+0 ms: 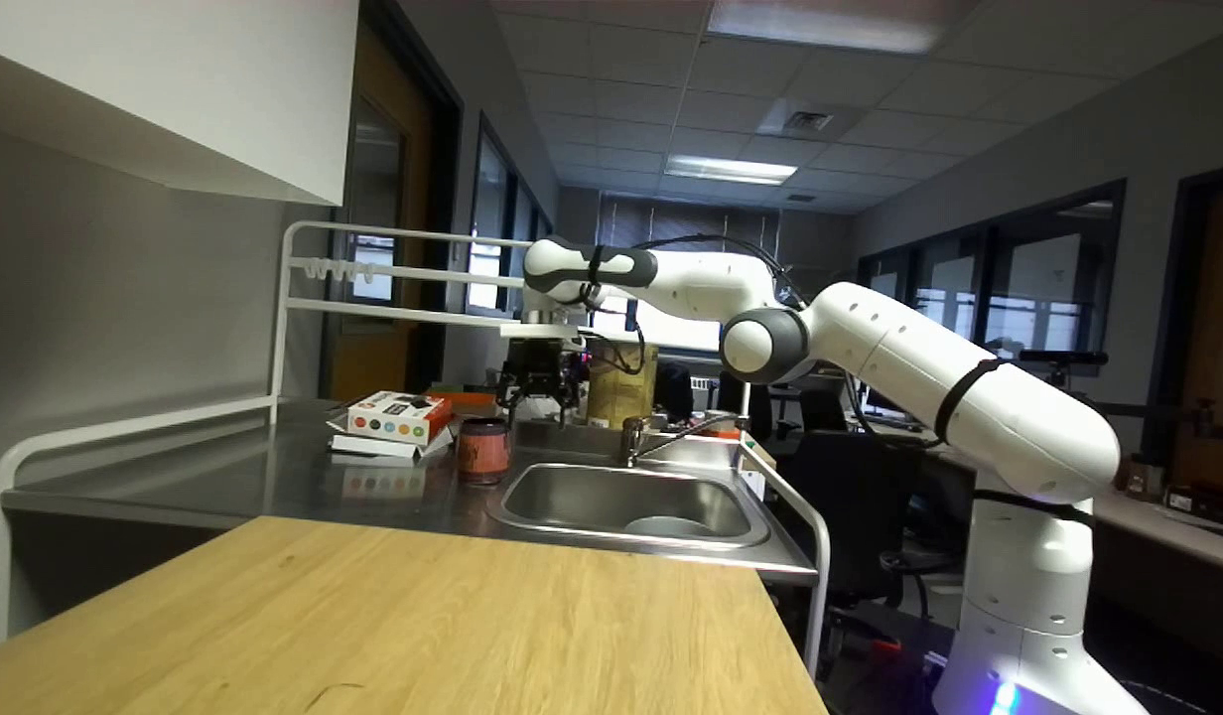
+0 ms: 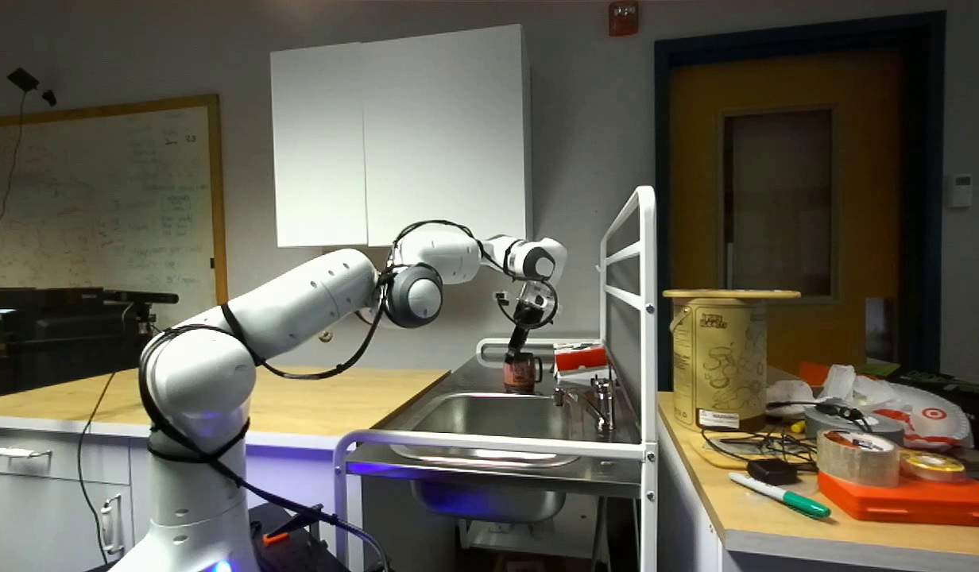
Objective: Place the brown mug in the sink
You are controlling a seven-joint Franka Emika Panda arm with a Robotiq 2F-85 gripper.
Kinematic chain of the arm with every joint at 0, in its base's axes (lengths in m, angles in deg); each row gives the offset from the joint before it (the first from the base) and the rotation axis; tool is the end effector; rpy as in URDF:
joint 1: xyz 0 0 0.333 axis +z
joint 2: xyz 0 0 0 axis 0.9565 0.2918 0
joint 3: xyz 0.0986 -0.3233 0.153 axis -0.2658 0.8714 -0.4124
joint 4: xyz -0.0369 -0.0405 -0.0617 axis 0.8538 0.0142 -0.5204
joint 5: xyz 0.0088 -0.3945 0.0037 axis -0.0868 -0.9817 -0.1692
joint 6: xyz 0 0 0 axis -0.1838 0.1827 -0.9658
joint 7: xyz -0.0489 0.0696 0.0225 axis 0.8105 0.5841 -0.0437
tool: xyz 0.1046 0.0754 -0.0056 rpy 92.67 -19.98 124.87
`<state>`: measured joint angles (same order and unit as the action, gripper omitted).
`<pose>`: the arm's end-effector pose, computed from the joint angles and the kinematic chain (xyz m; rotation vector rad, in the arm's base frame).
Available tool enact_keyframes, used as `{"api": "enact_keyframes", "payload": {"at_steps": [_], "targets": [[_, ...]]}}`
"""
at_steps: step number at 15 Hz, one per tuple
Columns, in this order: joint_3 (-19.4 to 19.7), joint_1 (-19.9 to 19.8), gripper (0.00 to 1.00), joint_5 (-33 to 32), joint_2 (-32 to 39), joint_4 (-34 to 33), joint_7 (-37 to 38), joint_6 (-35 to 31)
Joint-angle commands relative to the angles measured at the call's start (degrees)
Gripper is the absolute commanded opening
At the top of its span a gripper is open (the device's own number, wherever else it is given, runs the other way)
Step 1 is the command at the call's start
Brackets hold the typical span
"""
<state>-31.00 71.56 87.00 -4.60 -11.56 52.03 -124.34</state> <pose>0.8007 0.0006 0.3808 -2.6193 1.4670 0.5401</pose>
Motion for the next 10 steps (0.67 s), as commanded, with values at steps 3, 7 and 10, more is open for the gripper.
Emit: {"api": "enact_keyframes", "payload": {"at_steps": [3,7,10], "targets": [[-2.1,0.1,1.00,-3.9,1.5,-7.6,1.1,2.4],[-0.5,1.2,1.00,-4.7,-1.6,-2.9,0.8,-0.8],[0.0,1.8,1.00,-5.2,-1.4,-2.6,0.8,-1.7]]}}
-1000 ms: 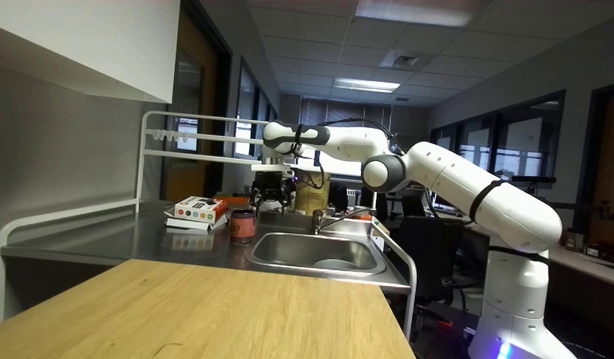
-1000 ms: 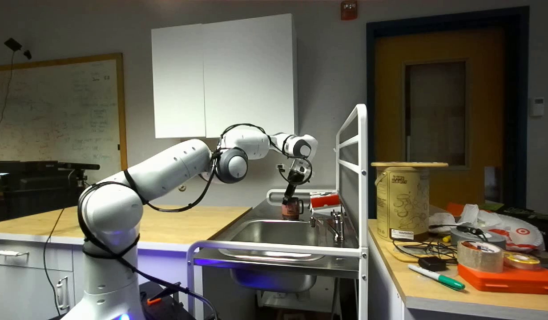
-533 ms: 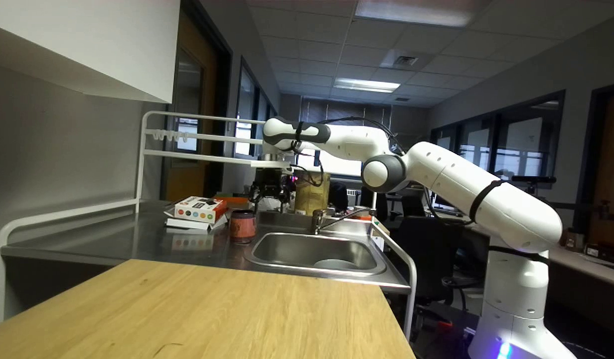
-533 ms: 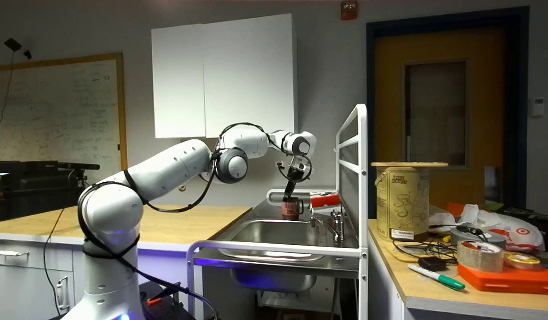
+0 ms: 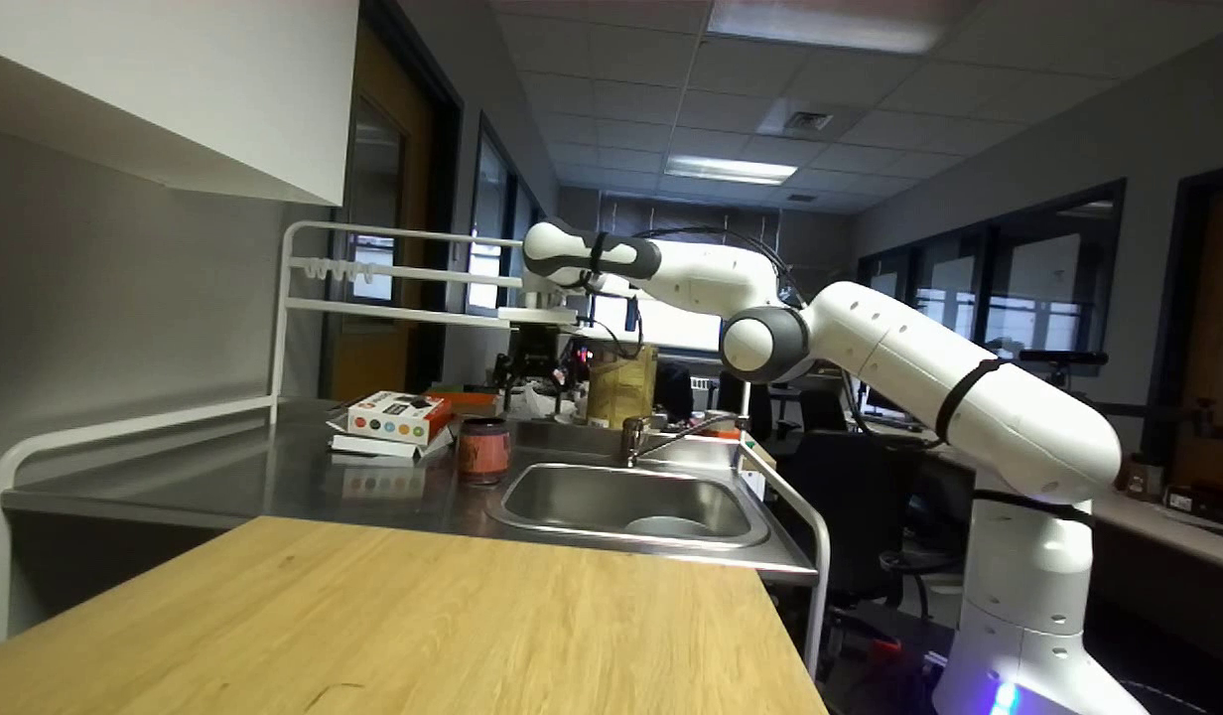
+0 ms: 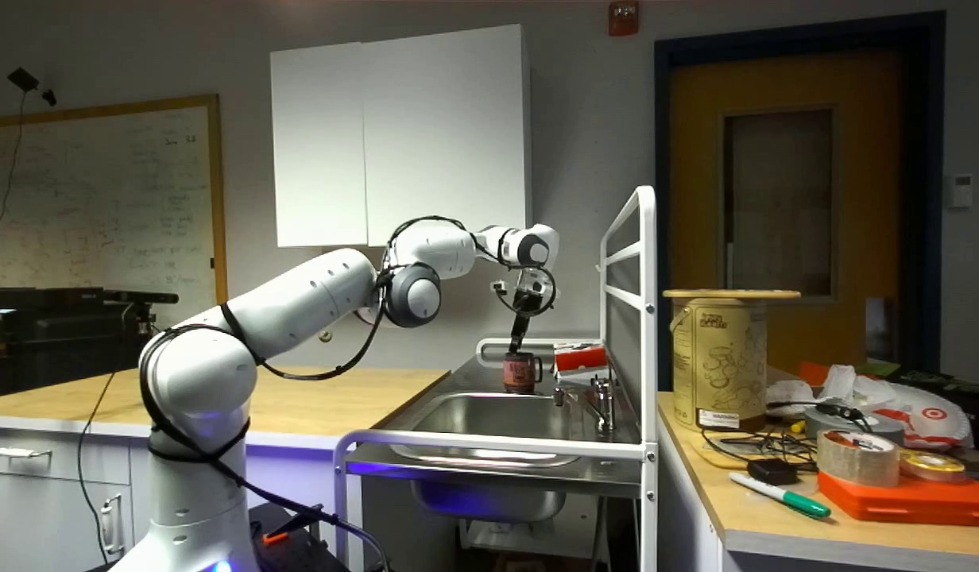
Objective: Place the brown mug in the sink
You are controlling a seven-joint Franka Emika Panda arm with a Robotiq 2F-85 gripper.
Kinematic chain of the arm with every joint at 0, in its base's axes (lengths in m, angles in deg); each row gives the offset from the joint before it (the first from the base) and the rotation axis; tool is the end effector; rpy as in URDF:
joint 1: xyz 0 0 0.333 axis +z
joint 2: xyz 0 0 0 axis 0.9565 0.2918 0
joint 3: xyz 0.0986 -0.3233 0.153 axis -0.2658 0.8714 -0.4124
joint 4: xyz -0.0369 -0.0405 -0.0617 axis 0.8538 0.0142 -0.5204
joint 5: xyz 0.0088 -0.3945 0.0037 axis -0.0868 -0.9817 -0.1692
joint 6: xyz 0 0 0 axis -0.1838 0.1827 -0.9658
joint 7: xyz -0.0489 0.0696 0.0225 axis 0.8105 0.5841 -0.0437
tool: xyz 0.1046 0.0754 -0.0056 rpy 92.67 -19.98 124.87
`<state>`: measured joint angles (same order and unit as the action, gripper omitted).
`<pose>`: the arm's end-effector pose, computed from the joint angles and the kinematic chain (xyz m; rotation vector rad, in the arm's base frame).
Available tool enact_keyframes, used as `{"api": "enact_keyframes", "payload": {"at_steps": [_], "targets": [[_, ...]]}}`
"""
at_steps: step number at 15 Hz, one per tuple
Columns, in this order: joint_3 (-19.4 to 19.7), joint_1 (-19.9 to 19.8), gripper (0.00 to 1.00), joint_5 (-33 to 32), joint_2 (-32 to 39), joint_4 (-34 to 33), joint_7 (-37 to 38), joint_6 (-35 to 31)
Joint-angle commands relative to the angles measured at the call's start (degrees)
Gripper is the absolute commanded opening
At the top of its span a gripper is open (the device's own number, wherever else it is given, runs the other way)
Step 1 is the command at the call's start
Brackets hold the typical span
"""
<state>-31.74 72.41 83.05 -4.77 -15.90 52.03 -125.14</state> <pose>0.8053 0.0082 0.4151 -2.6687 1.4563 0.3802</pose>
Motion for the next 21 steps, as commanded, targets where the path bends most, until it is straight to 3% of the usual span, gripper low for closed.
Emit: {"api": "enact_keyframes", "payload": {"at_steps": [1,2,3,4,5,6,7,8,13,21], "targets": [[0.9,1.0,1.00,-1.4,-1.1,1.8,0.9,-1.0],[0.9,1.2,1.00,-1.5,-1.0,2.0,0.9,-1.0],[-0.8,0.6,1.00,-2.8,2.3,-3.8,1.6,1.5],[0.9,1.5,1.00,-2.1,-0.8,2.0,0.8,-0.8],[1.1,1.7,1.00,-2.5,-0.7,2.0,0.9,-0.8],[-0.4,1.2,1.00,-3.9,2.6,-3.9,1.7,1.5],[-0.3,1.3,1.00,-4.4,2.8,-4.0,1.7,1.5],[0.9,2.0,1.00,-3.7,-0.4,1.8,0.8,-1.1],[-1.8,1.1,1.00,-0.3,-0.2,1.2,-1.3,-4.0],[-1.1,2.6,1.00,-1.8,-0.2,2.3,-0.8,-6.2]]}}
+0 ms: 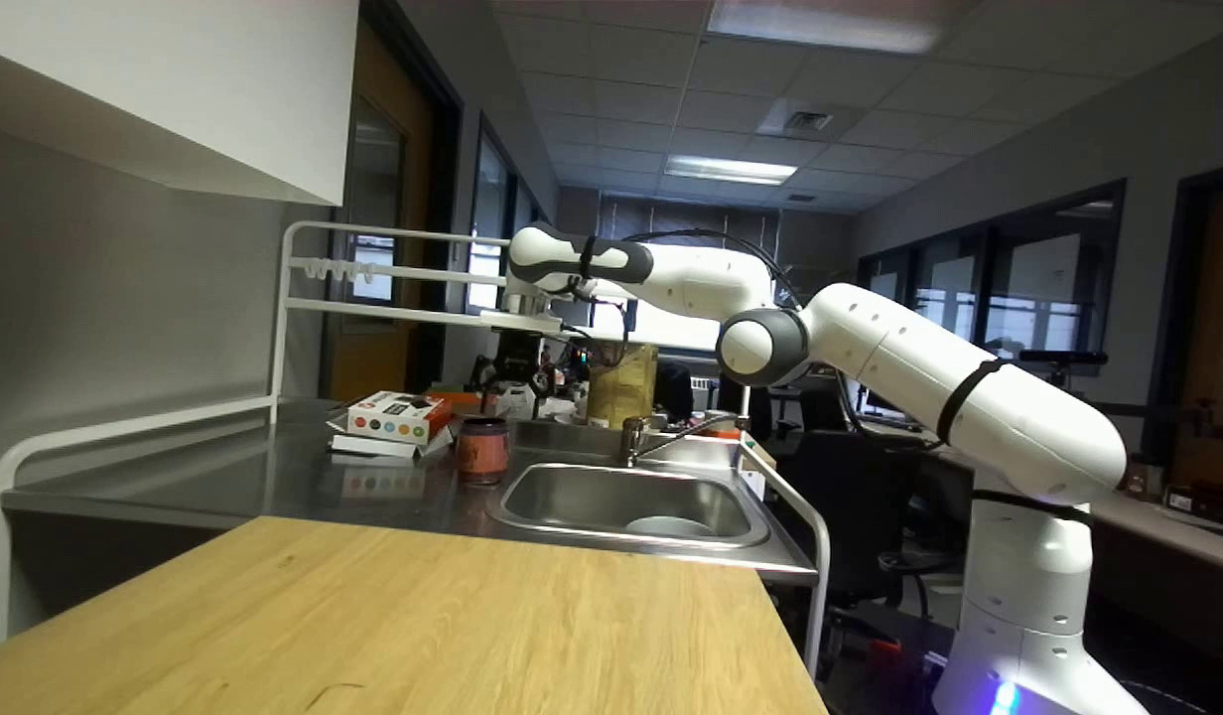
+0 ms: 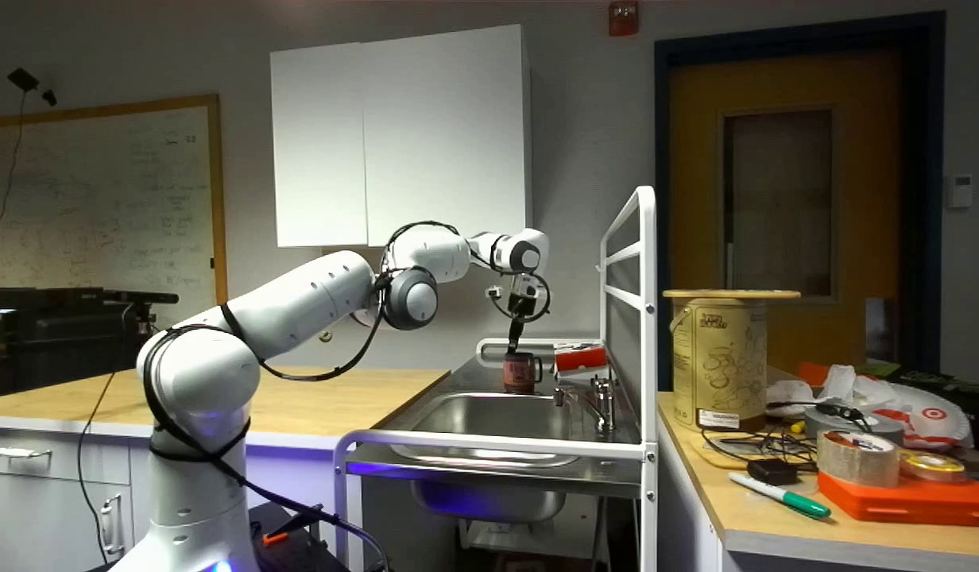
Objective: Place the brown mug in the sink
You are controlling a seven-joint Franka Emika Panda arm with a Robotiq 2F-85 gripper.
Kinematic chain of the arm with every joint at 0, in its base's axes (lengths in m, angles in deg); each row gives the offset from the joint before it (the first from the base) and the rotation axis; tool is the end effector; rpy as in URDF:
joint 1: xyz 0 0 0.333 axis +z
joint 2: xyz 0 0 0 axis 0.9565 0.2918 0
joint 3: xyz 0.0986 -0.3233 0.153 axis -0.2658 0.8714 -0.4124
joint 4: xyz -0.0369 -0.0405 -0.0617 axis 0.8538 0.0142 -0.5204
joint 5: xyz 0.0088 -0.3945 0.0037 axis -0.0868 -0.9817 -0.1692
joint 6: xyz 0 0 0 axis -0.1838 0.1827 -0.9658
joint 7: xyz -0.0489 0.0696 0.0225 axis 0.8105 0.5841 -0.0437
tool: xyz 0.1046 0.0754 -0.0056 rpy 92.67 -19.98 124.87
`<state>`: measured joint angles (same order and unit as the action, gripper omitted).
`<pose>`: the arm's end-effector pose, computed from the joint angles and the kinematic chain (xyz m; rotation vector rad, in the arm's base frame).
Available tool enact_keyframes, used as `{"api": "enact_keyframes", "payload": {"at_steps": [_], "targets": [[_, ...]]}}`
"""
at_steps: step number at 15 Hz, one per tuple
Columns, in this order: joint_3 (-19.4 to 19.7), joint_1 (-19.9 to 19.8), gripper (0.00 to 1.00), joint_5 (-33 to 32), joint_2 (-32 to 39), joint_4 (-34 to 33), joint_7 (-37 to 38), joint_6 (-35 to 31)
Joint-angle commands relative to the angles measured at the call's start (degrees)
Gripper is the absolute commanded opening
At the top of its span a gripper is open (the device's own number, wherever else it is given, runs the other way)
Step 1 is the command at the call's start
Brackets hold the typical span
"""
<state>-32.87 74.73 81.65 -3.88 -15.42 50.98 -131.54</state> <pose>0.8207 0.0425 0.4060 -2.6885 1.3755 0.2583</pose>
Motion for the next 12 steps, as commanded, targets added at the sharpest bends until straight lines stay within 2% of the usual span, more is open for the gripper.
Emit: {"api": "enact_keyframes", "payload": {"at_steps": [1,2,3,4,5,6,7,8,9,10,11,12], "targets": [[-1.1,-0.3,1.00,-1.7,2.3,-4.0,1.1,3.0],[-1.0,-0.2,1.00,-2.0,2.5,-4.0,1.1,3.7],[0.3,0.4,1.00,-1.4,-0.7,2.0,0.5,1.7],[0.5,0.4,1.00,-1.5,-0.4,2.0,0.6,2.0],[-0.7,-0.2,1.00,-2.6,3.0,-3.8,1.2,4.7],[-0.7,-0.2,1.00,-2.7,3.2,-3.8,1.3,5.2],[0.4,0.2,1.00,-2.0,0.2,2.0,0.8,3.4],[-0.8,-0.4,1.00,-2.7,3.9,-4.0,1.3,6.1],[-0.9,-0.4,1.00,-2.7,4.1,-4.0,1.3,6.5],[0.2,0.1,1.00,-1.9,1.0,2.0,0.8,4.3],[0.3,0.0,1.00,-1.9,1.2,2.0,0.8,4.3],[-0.8,-0.5,0.75,-2.8,4.6,-3.9,1.4,7.0]]}}
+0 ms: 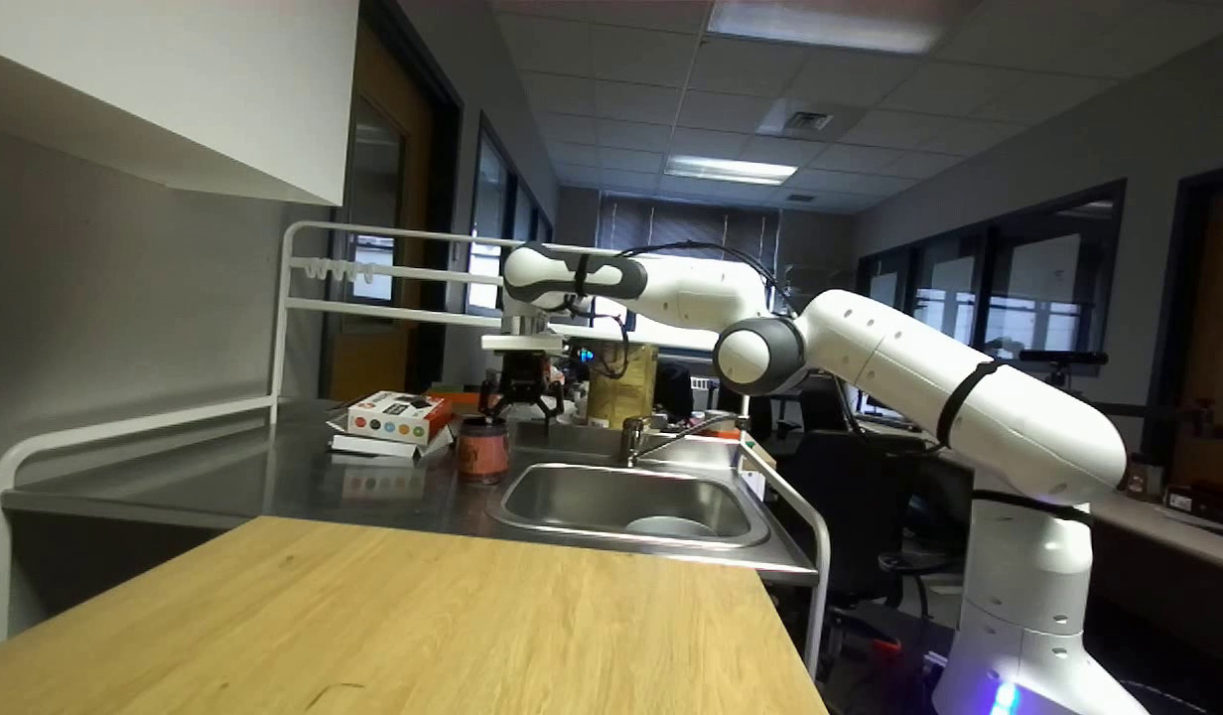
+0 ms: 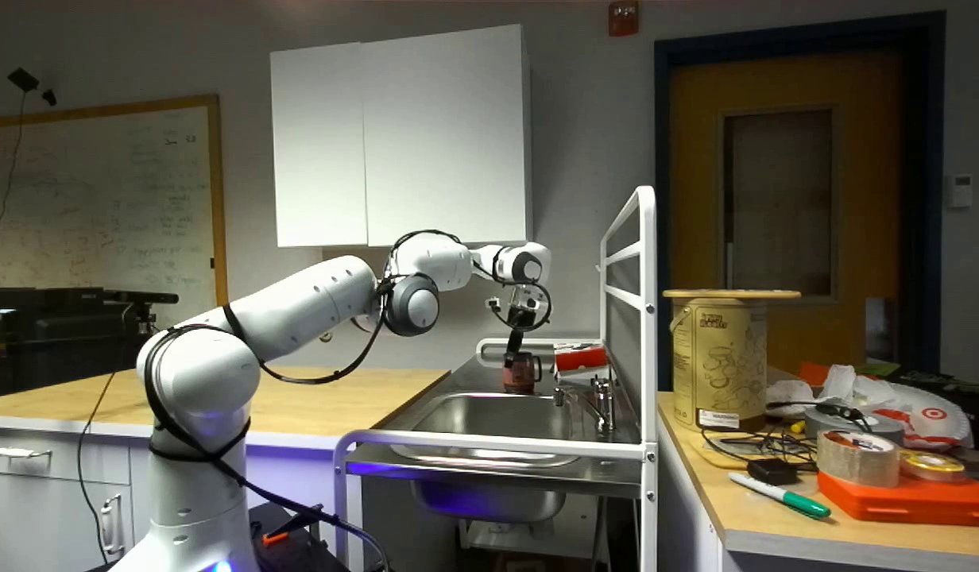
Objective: Place the brown mug in the sink
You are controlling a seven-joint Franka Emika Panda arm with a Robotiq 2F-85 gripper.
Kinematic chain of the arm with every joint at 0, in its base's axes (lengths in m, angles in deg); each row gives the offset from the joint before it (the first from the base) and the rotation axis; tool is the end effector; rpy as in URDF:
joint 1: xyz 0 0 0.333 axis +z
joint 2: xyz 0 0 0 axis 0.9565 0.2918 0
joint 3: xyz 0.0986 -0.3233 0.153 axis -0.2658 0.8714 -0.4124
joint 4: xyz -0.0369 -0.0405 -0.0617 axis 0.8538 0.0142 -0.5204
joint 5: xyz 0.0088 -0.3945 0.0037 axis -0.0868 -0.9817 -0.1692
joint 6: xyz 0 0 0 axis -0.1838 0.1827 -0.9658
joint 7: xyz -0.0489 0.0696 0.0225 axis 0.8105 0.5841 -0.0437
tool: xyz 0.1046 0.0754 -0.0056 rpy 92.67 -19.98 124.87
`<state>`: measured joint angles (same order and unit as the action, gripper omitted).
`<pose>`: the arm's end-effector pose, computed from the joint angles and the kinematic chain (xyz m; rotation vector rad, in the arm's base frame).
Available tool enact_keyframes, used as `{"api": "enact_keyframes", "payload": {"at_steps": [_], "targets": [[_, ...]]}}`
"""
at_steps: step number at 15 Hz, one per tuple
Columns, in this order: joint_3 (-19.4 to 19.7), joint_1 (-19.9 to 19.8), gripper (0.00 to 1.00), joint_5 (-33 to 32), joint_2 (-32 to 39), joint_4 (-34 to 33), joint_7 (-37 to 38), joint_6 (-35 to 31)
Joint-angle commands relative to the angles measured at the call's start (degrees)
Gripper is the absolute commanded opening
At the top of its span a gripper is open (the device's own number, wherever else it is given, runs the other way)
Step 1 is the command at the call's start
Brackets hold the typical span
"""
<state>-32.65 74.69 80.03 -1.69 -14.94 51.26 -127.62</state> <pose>0.8128 0.0372 0.3657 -2.7431 1.4195 0.3977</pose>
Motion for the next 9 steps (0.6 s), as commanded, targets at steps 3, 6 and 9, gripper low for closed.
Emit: {"api": "enact_keyframes", "payload": {"at_steps": [3,6,9], "targets": [[0.0,0.0,0.59,-0.2,-0.5,1.3,0.5,0.8],[-0.1,0.0,0.36,-0.2,-0.3,1.3,-0.2,0.8],[-0.5,-0.2,0.14,0.5,-0.3,1.3,-0.4,0.6]]}}
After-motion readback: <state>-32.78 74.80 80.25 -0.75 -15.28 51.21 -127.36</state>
